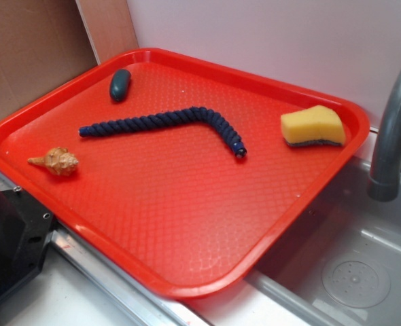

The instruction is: Grab the green sponge.

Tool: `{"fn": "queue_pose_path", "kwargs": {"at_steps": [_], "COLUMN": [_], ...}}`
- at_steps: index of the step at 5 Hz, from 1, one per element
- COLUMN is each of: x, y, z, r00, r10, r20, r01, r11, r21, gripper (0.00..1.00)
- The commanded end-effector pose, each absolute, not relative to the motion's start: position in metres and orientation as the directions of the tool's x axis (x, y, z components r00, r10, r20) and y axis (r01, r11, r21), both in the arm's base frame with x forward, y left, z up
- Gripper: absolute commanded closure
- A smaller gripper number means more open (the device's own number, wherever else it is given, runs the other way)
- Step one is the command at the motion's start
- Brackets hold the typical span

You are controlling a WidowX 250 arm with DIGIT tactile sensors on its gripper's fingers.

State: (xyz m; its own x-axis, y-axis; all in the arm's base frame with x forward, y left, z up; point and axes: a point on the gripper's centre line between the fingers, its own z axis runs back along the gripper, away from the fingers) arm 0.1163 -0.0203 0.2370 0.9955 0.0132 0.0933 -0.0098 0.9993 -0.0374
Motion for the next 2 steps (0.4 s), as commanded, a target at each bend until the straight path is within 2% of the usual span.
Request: {"fn": "queue_pose_path", "kwargs": {"at_steps": [1,2], "x": [0.116,0.162], "y": [-0.020,-0.025], "z": [0.237,0.201], "r00": [0.996,0.980], "r10": [0.013,-0.161], "r20": [0.093,0.116], "r01": [-0.010,0.171], "r11": [0.999,0.982], "r21": [-0.037,-0.077], "gripper": [0.00,0.00]}}
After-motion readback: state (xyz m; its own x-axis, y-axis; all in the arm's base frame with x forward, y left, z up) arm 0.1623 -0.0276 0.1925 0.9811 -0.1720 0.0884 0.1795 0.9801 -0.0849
